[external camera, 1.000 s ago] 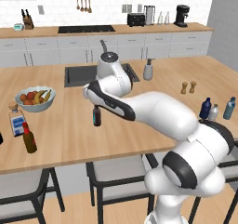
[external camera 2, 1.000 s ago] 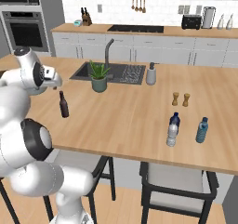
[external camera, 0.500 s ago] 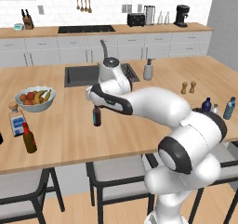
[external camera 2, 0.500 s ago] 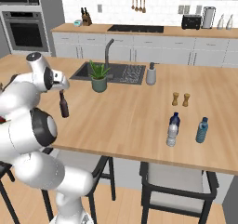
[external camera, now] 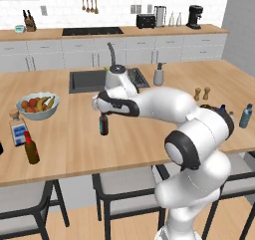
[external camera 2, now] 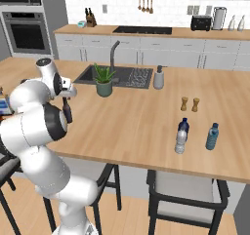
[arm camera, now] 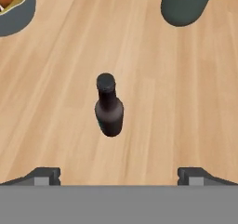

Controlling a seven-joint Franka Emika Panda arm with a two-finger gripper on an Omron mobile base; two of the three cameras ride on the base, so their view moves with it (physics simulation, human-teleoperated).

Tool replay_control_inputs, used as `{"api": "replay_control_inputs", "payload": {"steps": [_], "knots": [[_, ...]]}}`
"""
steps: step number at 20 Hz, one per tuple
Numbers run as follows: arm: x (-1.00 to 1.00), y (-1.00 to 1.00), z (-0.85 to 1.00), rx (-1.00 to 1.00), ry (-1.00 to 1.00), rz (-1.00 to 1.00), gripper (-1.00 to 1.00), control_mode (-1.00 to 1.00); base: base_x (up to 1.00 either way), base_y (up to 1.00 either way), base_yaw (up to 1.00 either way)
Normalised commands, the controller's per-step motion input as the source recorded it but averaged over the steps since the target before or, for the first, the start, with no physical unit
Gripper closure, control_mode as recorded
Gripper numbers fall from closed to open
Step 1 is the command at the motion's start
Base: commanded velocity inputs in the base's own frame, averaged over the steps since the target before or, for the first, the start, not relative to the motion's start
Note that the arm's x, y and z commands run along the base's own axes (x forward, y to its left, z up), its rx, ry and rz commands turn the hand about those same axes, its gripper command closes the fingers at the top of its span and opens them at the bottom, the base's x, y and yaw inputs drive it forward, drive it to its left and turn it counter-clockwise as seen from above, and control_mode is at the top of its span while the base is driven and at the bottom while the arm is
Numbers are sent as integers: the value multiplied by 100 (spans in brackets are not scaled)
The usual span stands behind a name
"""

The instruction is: Move the plastic bottles in the middle to the plastics group, and the glass bottles in the middle to the glass group.

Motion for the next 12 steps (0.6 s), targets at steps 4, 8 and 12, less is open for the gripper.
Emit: {"api": "replay_control_inputs", "payload": {"steps": [4, 8, 12], "knots": [[31, 13, -12, 0, 8, 0, -100, -100, 0, 0, 0], [26, 3, -27, 0, 0, 0, -100, -100, 0, 0, 0], [20, 2, -40, 0, -4, 0, -100, -100, 0, 0, 0]]}}
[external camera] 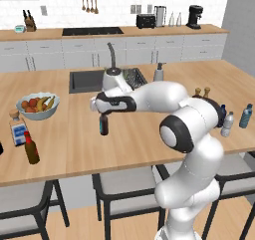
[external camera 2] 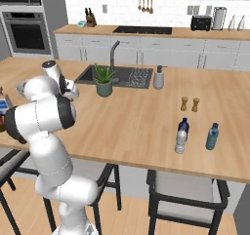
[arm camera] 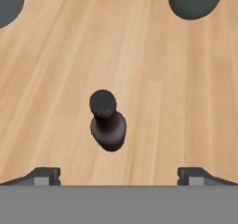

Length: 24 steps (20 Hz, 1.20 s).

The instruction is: Move the plastic bottles in the middle to the plastics group, and the glass bottles in the middle to the glass group.

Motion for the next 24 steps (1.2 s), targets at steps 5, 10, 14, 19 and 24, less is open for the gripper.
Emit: {"api": "replay_control_inputs", "payload": {"steps": [5, 10, 14, 19, 24], "knots": [[20, 4, -25, 0, -4, 0, -100, -100, 0, 0, 0], [25, 11, -7, 0, 0, 0, -100, -100, 0, 0, 0], [28, 18, -1, 0, 0, 0, -100, -100, 0, 0, 0], [28, 14, -3, 0, 0, 0, -100, -100, 0, 0, 0], [22, 6, -7, 0, 0, 0, -100, -100, 0, 0, 0]]}}
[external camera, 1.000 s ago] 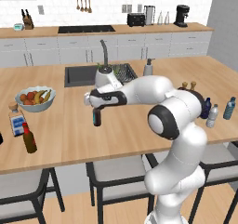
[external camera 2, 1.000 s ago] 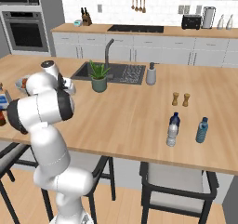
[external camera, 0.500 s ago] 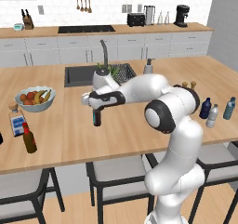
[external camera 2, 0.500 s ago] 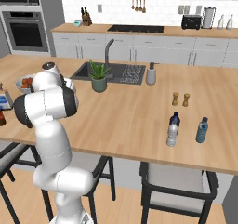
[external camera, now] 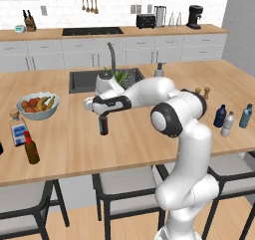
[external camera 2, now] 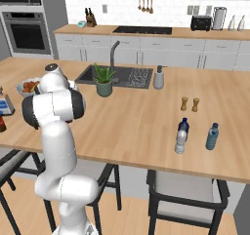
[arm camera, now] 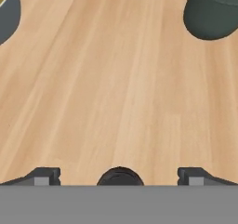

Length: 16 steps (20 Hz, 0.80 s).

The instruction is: Move the plastic bottles in the middle to the plastics group, and the glass bottles in the middle to the glass group.

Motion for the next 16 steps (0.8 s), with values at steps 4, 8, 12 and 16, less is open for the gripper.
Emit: {"api": "replay_control_inputs", "payload": {"steps": [4, 8, 12, 16], "knots": [[9, 0, -5, 0, 0, 0, 100, -100, 0, 0, 0], [0, 0, 0, 0, 0, 0, 100, -100, 0, 0, 0], [0, 0, 0, 0, 0, 0, 100, -100, 0, 0, 0], [-1, 0, 2, 0, -3, 0, 100, -100, 0, 0, 0]]}}
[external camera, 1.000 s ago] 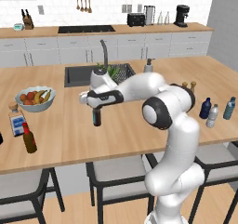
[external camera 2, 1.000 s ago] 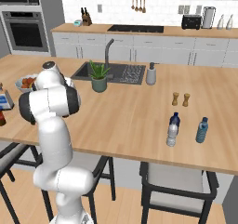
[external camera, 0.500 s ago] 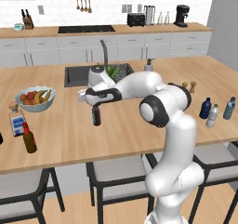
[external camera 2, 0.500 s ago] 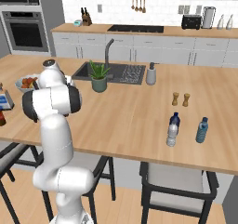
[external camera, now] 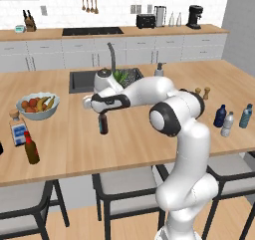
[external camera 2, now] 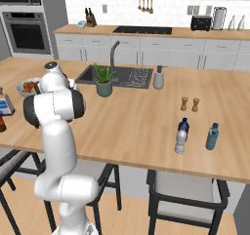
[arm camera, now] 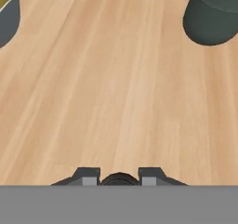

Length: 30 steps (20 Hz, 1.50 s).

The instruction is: Move the plastic bottles in the middle to the plastics group, and the glass bottles in the middle to the glass group.

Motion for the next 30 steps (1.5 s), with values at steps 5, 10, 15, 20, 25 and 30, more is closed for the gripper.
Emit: {"api": "replay_control_inputs", "payload": {"steps": [5, 10, 15, 20, 25, 30], "knots": [[-33, 4, 35, 0, -9, 9, 100, -100, 0, 0, 0], [-45, 43, 40, 0, 0, 22, 100, -100, 0, 0, 0], [-35, 48, 16, 0, -2, 29, 100, -100, 0, 0, 0], [-12, 53, 3, 0, -1, 29, 100, -100, 0, 0, 0], [0, 43, 1, 2, 0, 26, 100, -100, 0, 0, 0], [0, 45, 0, 2, 0, 21, 100, -100, 0, 0, 0]]}}
